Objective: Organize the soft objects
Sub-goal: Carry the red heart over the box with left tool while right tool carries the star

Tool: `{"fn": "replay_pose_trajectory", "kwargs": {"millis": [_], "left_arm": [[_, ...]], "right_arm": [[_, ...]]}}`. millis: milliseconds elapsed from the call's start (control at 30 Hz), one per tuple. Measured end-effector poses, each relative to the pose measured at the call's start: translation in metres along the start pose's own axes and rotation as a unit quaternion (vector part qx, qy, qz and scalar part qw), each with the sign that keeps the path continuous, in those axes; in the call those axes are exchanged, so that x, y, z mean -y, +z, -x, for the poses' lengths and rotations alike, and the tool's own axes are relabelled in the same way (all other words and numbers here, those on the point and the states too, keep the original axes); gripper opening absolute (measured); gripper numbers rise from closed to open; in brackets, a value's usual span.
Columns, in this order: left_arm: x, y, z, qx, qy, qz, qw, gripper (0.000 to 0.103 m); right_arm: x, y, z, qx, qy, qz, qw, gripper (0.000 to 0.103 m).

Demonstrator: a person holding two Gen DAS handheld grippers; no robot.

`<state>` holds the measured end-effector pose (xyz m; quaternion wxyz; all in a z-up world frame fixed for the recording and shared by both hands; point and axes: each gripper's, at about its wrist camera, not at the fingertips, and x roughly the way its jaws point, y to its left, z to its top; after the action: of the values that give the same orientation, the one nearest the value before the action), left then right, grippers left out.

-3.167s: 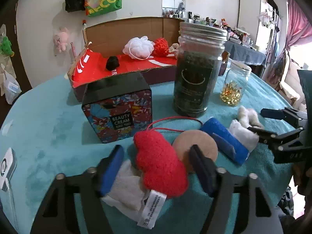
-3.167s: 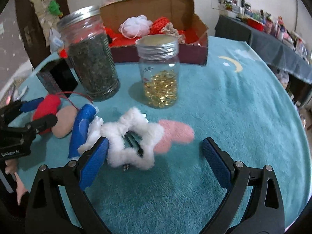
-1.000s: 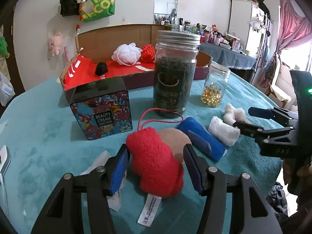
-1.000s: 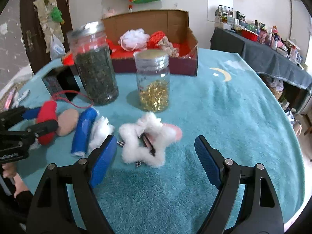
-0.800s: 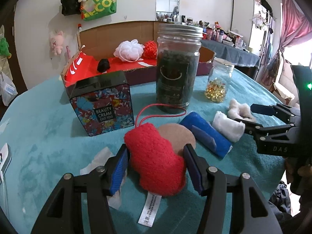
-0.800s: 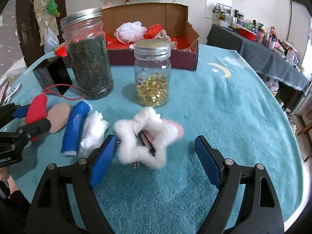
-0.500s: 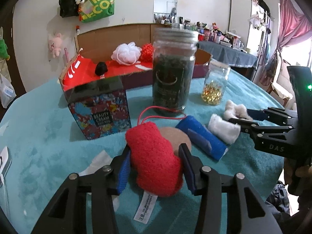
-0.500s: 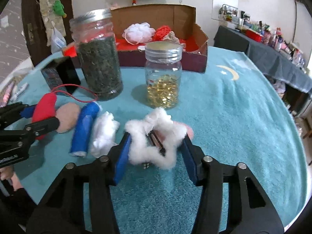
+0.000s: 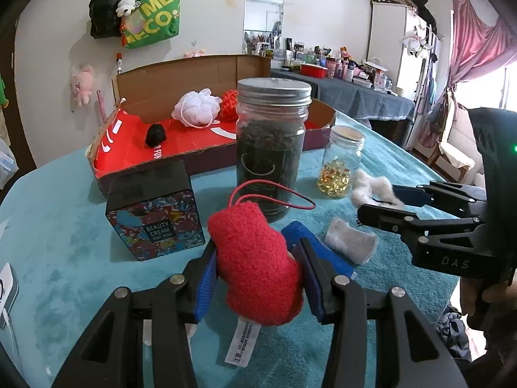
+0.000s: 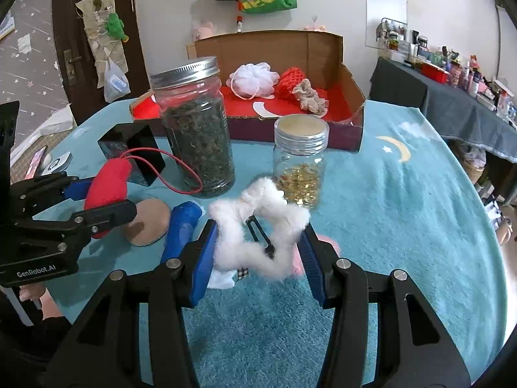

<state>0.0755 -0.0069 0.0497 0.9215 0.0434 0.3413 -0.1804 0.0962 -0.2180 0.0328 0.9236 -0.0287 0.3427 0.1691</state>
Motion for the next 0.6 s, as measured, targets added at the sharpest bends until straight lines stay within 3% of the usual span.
{"fn": "replay_pose_trajectory", "kwargs": {"millis": [400,600], "left_arm": [[-0.032,0.000,0.016,-0.001,0.005,0.024,0.9997,0.049],[-0.056,-0.007,0.022,-0.021,0.010,0.034,0.9992,0.049]], "right_arm": [[0.010,-0.003,0.001,-0.010,0.001,-0.008,1.000,0.048],[0.025,-0.006,0.000,-0.024,-0.007,-0.022,0.999,0.048]]}}
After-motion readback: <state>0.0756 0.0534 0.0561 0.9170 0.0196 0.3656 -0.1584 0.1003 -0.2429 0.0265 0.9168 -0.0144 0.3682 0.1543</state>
